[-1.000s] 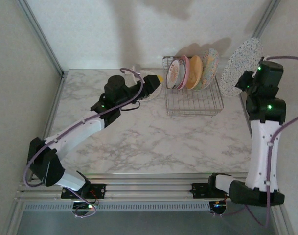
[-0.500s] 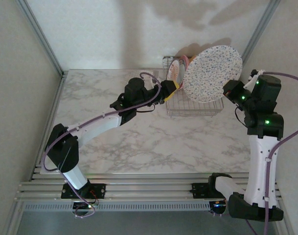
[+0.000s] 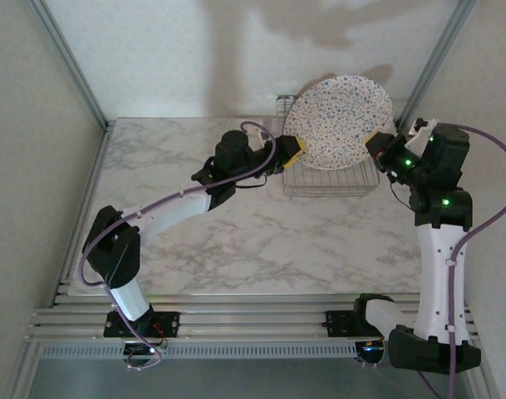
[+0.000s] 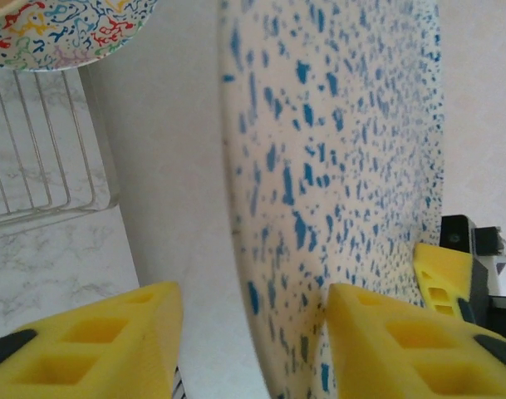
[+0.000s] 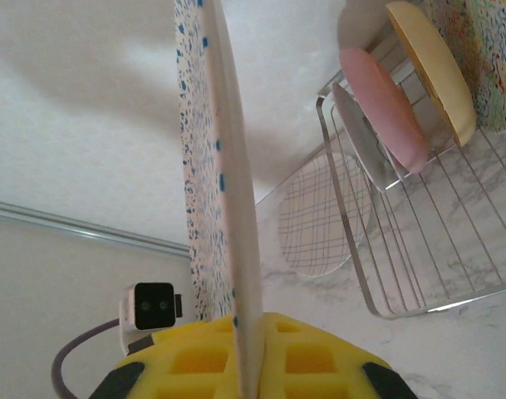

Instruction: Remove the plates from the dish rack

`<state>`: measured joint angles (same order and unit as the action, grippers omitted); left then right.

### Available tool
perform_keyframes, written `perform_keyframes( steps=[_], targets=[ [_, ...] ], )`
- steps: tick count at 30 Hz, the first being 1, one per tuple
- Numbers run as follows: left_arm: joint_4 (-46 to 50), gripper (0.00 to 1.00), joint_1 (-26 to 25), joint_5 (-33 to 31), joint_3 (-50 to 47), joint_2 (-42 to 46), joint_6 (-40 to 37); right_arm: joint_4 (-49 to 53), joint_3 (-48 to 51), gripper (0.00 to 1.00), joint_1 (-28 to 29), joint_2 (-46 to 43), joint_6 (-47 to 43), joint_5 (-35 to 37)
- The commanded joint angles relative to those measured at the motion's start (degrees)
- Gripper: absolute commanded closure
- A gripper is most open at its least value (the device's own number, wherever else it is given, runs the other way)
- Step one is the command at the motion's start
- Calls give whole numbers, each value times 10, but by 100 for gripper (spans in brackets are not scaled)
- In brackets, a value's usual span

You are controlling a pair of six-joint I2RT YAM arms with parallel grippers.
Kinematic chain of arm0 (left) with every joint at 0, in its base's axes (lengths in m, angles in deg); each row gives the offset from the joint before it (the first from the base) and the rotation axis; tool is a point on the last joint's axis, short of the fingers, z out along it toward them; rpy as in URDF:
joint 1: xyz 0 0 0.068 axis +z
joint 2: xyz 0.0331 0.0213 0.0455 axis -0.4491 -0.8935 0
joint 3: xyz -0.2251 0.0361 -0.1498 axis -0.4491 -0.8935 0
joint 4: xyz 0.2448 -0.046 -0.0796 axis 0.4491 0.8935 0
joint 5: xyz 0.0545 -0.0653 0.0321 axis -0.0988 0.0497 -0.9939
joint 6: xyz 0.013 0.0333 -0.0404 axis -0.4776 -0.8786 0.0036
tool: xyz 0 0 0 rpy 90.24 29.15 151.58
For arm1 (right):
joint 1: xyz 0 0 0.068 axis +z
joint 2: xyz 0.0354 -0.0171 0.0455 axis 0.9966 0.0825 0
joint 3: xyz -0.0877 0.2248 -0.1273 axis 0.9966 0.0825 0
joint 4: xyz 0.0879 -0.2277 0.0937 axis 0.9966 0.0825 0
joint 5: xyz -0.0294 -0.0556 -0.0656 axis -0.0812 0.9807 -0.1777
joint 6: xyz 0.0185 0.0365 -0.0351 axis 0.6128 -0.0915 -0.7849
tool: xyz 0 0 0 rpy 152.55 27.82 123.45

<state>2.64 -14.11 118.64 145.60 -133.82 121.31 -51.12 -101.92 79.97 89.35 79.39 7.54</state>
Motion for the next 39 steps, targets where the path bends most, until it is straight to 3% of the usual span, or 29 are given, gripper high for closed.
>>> perform_keyframes(
  steps=[1,8,12,20,24,26,30,34,39],
  targets=[
    [-31,60,-3,10,18,-3,8,-47,1,100,11,-1,23,-40],
    [-44,75,-3,10,11,0,16,-37,9,100,20,6,29,-46],
    [-44,98,-3,7,11,3,19,-32,12,100,20,8,28,-48],
    [-66,100,1,1,-6,24,37,-13,4,100,22,9,4,-41],
    [-72,100,21,-2,-23,48,47,10,-13,49,24,9,-28,-23],
    [-69,100,40,-1,-35,62,47,23,-24,36,30,8,-52,-8],
    [-43,100,84,4,-67,93,37,41,-42,25,58,9,-100,26],
    [1,100,139,-6,-111,128,20,49,-47,22,126,7,-147,98],
    [84,100,214,-50,-170,161,-4,89,-59,21,278,22,-220,288]
  ],
)
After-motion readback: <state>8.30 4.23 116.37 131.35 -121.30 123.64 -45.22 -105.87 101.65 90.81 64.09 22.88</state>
